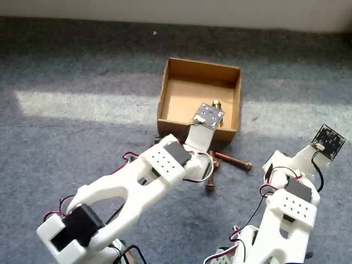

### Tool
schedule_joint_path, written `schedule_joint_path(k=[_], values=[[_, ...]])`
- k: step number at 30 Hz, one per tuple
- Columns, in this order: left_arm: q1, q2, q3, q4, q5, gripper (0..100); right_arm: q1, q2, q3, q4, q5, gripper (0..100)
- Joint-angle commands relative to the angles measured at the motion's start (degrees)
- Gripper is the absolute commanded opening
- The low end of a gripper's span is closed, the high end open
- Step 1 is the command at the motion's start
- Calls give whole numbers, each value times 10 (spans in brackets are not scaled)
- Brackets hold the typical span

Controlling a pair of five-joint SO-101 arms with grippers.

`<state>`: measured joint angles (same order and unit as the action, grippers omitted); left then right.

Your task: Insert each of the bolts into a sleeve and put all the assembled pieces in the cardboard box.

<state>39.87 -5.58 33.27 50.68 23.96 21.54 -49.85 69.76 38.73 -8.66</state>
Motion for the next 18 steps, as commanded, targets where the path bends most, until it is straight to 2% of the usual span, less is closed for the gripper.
schedule_joint_path(k=[1, 12, 18], values=[[30, 48, -57, -9, 28, 165, 4, -15, -9, -13, -3, 5], [49, 125, -103, -11, 29, 162, 3, -15, -10, -13, -2, 5], [58, 176, -105, -41, 29, 161, 3, -14, -10, -13, -1, 5]])
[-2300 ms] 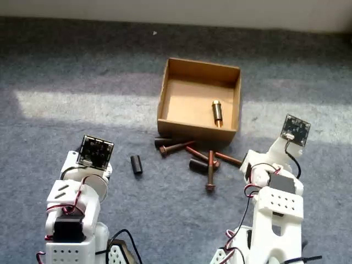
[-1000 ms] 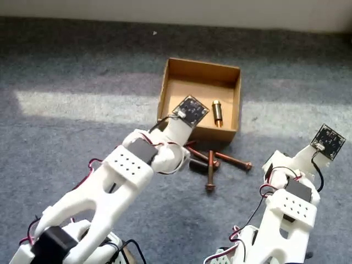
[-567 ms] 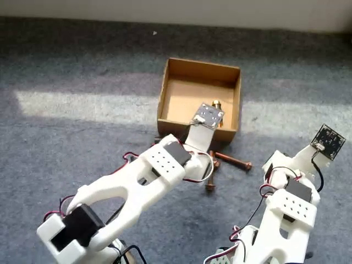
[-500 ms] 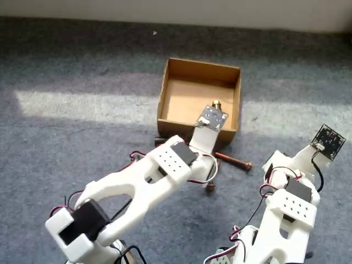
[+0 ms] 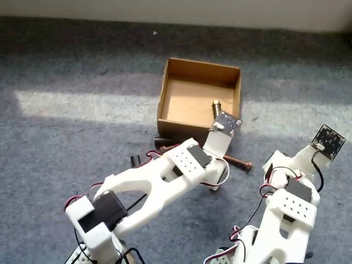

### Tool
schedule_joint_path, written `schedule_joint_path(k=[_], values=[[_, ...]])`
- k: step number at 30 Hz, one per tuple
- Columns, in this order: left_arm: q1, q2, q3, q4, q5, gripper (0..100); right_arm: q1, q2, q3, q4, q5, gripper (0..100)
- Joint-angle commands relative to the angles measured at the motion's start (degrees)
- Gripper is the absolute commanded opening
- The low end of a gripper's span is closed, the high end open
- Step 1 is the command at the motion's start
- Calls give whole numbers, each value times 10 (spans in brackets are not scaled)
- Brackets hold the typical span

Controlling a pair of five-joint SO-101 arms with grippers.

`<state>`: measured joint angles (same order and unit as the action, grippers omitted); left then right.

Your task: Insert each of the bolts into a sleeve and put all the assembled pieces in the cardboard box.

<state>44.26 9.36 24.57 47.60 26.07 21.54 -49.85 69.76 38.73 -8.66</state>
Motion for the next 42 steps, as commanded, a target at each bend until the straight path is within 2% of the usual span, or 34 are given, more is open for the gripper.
schedule_joint_path(k=[1, 4, 9, 18, 28, 34, 42], values=[[14, 35, -26, -8, 8, 160, 3, -14, -10, -13, -1, 5], [10, 52, -45, -7, 8, 150, 3, -14, -10, -13, -1, 5], [13, 53, -45, -6, 5, 7, 3, -13, -10, -13, -1, 5], [10, 39, -58, 38, 4, 5, 3, -13, -10, -13, -1, 5], [8, -113, -49, 139, 6, 5, 3, -12, -10, -13, -1, 5], [-58, -189, -7, 143, 12, 5, 3, -12, -10, -13, -1, 5], [-189, -251, 38, 144, 230, 6, 3, -12, -9, -13, -1, 6]])
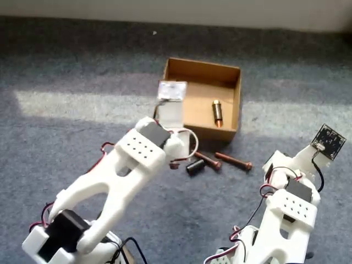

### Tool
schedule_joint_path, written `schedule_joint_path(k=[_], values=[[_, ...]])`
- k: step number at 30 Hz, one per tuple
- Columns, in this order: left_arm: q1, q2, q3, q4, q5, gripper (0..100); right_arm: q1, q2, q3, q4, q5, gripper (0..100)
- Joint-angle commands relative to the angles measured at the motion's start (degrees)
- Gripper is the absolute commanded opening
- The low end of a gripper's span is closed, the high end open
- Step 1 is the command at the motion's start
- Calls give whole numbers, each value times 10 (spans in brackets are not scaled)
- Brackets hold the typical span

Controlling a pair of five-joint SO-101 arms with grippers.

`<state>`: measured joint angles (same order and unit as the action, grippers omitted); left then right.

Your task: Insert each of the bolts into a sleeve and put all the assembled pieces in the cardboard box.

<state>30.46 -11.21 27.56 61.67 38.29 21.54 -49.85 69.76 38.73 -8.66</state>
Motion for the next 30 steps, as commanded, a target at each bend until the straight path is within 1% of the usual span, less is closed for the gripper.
schedule_joint_path(k=[1, 4, 8, 11, 12, 14, 18, 20, 23, 30], values=[[-64, -51, 15, 4, 145, 6, 3, -12, -9, -13, -1, 6], [-97, -62, 38, 4, 244, 7, 3, -12, -9, -13, -1, 6], [-114, -70, 67, 3, 310, 8, 3, -12, -9, -13, -1, 6], [-133, -70, 81, 4, 376, 8, 3, -12, -8, -13, -1, 6], [-143, -70, 87, 3, 397, 15, 3, -12, -8, -13, -1, 6], [-164, -70, 96, 1, 425, 65, 3, -12, -8, -13, -1, 6], [-208, -70, 105, 4, 446, 232, 3, -12, -8, -13, -1, 6], [-228, -70, 117, 4, 446, 289, 3, -12, -8, -13, -1, 6], [-242, -70, 137, 3, 446, 301, 3, -12, -9, -13, -1, 6], [-239, -70, 138, 0, 442, 305, 3, -12, -9, -13, -1, 6]])
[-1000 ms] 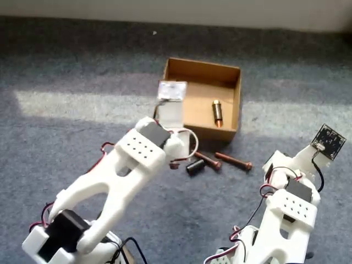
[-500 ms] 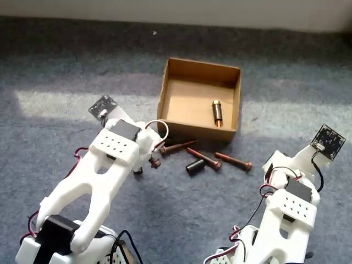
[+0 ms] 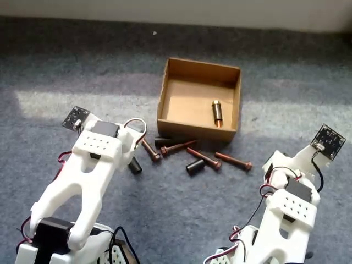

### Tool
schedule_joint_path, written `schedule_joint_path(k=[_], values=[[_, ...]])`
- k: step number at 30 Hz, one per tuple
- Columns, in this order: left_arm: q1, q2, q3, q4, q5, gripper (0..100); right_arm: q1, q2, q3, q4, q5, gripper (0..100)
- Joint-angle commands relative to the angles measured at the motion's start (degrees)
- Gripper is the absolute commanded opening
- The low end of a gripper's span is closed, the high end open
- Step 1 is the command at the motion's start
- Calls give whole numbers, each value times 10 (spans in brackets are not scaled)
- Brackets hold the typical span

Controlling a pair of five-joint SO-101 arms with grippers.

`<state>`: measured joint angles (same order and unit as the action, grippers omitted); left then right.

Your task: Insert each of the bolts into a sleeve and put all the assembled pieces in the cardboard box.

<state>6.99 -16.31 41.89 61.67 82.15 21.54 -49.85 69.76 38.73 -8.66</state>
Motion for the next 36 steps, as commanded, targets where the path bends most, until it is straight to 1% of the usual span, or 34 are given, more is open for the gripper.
schedule_joint_path(k=[1, 3, 19, 22, 26, 28, 33, 34, 36], values=[[-4, -19, -14, 0, 0, 305, 3, -12, -9, -13, -1, 6], [-7, -19, -28, 4, -45, 305, 3, -12, -9, -13, -1, 6], [-7, -19, -60, 1, -585, 302, 2, -12, -9, -13, -1, 6], [-18, -15, -72, 0, -659, 302, 2, -12, -9, -13, 4, 6], [-20, -14, -70, 0, -733, 302, 0, -12, -9, -13, 17, 6], [-17, -14, -64, 0, -792, 301, -15, -12, -7, -13, 18, 6], [-19, -17, -72, -4, -972, 301, -35, -15, -7, -13, 18, 6], [-19, -15, -80, -4, -1015, 301, -37, -15, -7, -13, 18, 6], [-17, -13, -90, -4, -1124, 301, -37, -15, -7, -13, 18, 6]])
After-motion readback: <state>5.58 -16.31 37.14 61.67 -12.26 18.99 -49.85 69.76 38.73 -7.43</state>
